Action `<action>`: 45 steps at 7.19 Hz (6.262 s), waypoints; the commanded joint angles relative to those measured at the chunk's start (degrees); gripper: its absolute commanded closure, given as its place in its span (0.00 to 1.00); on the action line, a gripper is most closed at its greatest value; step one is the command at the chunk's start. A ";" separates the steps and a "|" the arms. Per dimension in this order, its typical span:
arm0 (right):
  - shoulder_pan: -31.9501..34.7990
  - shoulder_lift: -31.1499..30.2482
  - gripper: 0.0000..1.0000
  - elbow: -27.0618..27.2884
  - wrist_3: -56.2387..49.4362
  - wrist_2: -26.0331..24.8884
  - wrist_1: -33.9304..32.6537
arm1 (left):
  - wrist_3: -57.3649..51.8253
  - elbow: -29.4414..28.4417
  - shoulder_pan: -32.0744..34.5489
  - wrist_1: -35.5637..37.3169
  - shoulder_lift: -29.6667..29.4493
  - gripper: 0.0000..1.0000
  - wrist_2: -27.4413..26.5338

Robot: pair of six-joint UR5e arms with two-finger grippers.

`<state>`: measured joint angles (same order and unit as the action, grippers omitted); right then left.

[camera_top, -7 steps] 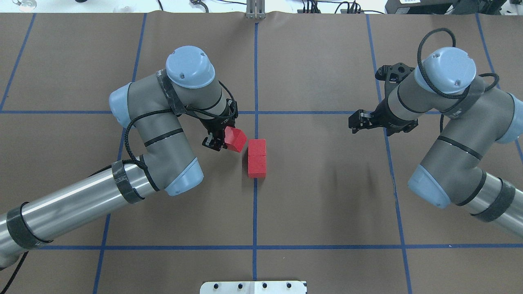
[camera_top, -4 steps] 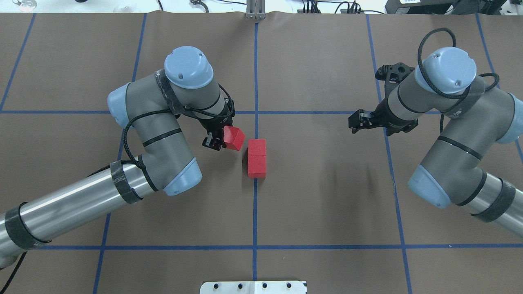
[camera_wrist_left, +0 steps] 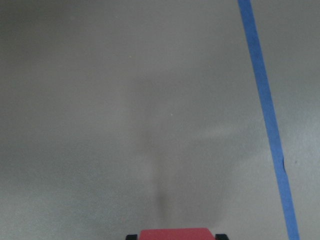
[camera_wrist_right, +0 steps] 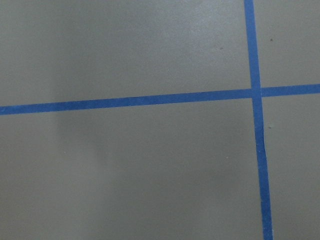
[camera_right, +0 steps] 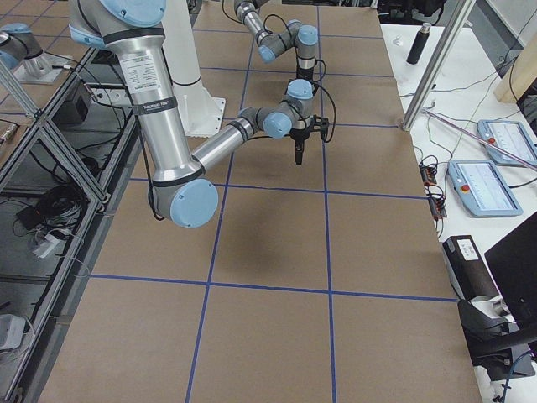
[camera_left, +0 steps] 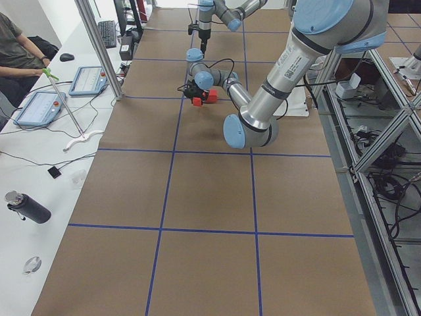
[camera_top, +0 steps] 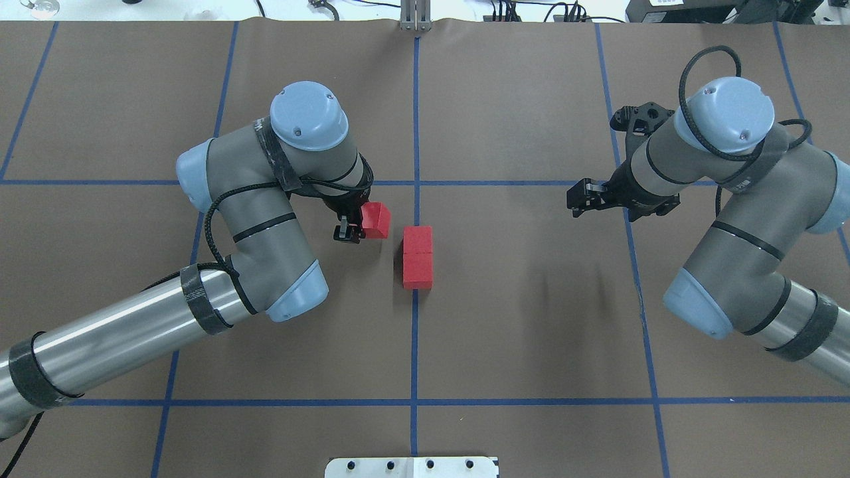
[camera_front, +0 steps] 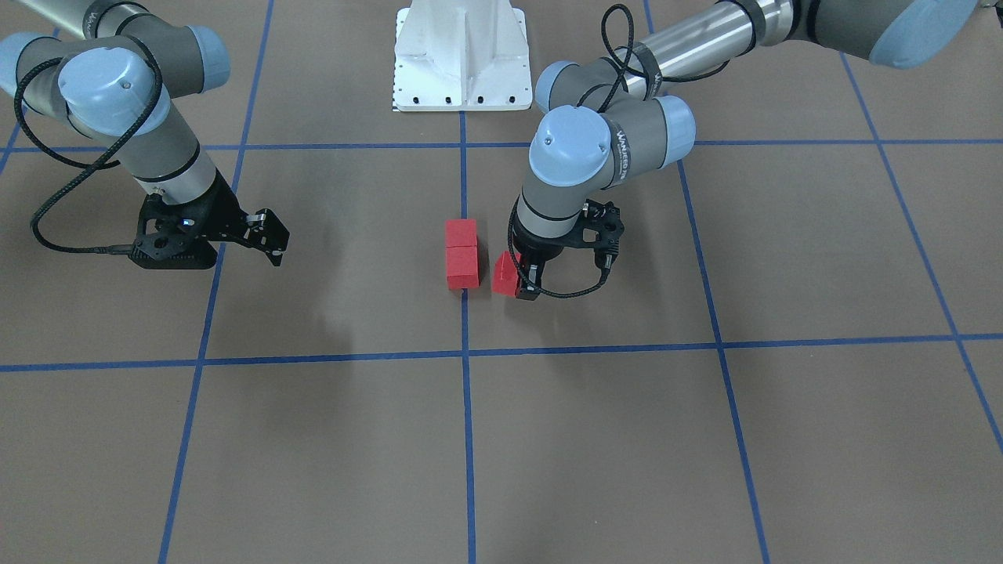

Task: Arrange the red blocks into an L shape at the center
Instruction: 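Lower the held red cube beside the row's far-end cube with the left gripper, then push the red cube against the row's far-end cube with the left gripper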

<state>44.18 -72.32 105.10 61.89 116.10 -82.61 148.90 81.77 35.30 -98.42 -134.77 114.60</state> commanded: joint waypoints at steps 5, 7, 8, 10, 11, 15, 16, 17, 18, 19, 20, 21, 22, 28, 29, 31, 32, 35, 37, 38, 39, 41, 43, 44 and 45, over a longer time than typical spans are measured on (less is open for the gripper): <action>-0.76 -0.45 0.00 -0.08 -0.02 -1.41 -0.01 | 7.28 -0.38 -3.13 0.77 -0.23 1.00 -0.87; -0.76 -0.46 0.00 -0.08 -0.02 -1.41 -0.01 | 7.37 -0.47 -3.22 0.77 -0.40 1.00 -0.96; -0.76 -0.46 0.00 -0.08 -0.02 -1.41 -0.01 | 7.46 -0.56 -3.22 1.29 -0.58 1.00 -0.96; -0.76 -0.46 0.00 -0.08 -0.02 -1.41 -0.01 | 7.54 -0.65 -3.22 2.26 -0.75 1.00 -1.22; -0.76 -0.46 0.00 0.01 -0.02 -1.41 -0.01 | 8.76 -0.91 -3.31 2.26 -0.75 1.00 -2.18; -0.76 -0.46 0.00 0.01 -0.02 -1.41 -0.01 | 10.00 -0.91 -3.31 2.70 -1.54 1.00 -2.28; -0.76 -0.46 0.00 0.01 -0.02 -1.41 -0.01 | 10.01 -0.91 -3.39 2.88 -1.55 1.00 -2.28; -0.76 -0.46 0.00 0.01 -0.02 -1.41 -0.01 | 10.35 -0.91 -3.39 2.97 -1.89 1.00 -2.28; -0.76 -0.46 0.00 0.01 -0.02 -1.32 -0.01 | 10.36 -0.91 -3.39 3.05 -1.98 1.00 -2.28; -0.76 -0.46 0.00 0.10 0.07 -1.32 -0.01 | 10.45 -0.91 -3.39 3.05 -2.07 1.00 -2.28; -0.76 -0.46 0.00 0.01 0.07 -1.32 -0.01 | 10.45 -1.17 -3.39 3.05 -2.07 1.00 -2.28; -0.76 -0.46 0.00 0.01 -0.02 -1.32 -0.01 | 10.45 -1.44 -3.48 3.05 -2.16 1.00 -2.71; -0.76 -0.46 0.00 0.01 -0.02 -1.32 -0.01 | 11.14 -1.96 -3.48 3.05 -2.60 1.00 -2.98; -0.76 -0.46 0.00 -0.08 -0.02 -1.32 -0.01 | 11.24 -2.41 -3.66 3.05 -2.86 1.00 -2.89; -0.76 -0.46 0.00 -0.08 -0.02 -1.32 -0.01 | 11.24 -2.41 -3.66 3.05 -2.86 1.00 -2.89; -0.76 -0.37 0.00 -0.08 -0.02 -1.32 -0.01 | 11.24 -2.32 -3.75 3.05 -2.86 1.00 -2.89; -0.76 -0.37 0.00 -0.08 -0.02 -1.32 -0.01 | 11.15 -2.32 -3.75 3.05 -2.86 1.00 -2.89; -0.76 -0.37 0.00 -0.08 -0.02 -1.32 -0.01 | 10.97 -2.23 -3.75 3.14 -2.95 1.00 -2.89; -0.76 -0.37 0.00 -0.08 -0.02 -1.32 -0.01 | 10.54 -2.23 -3.75 3.14 -2.86 0.97 -2.89; -0.76 -0.37 0.00 -0.08 -0.02 -1.32 -0.01 | 10.53 -2.23 -3.75 3.23 -2.95 0.12 -2.81; -0.76 -0.37 0.00 0.01 -0.02 -1.32 -0.01 | 10.53 -2.14 -3.75 3.84 -2.95 0.00 -2.81; -0.76 -0.37 0.00 0.10 -0.02 -1.32 -0.01 | 10.53 -1.88 -3.75 3.93 -3.04 0.00 -2.81; -0.76 -0.37 0.00 0.36 -0.02 -1.32 -0.01 | 10.53 -1.70 -3.75 3.93 -3.74 0.00 -2.72; -0.76 -0.37 0.00 0.36 -0.02 -1.32 -0.01 | 10.45 -1.79 -3.75 3.93 -3.66 0.00 -2.72; -0.76 -0.37 0.00 0.28 -0.02 -1.32 -0.01 | 10.36 -1.79 -3.83 3.85 -3.65 0.00 -2.63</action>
<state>43.42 -72.69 105.42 61.87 114.78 -82.62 159.35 80.00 31.53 -94.50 -138.39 111.91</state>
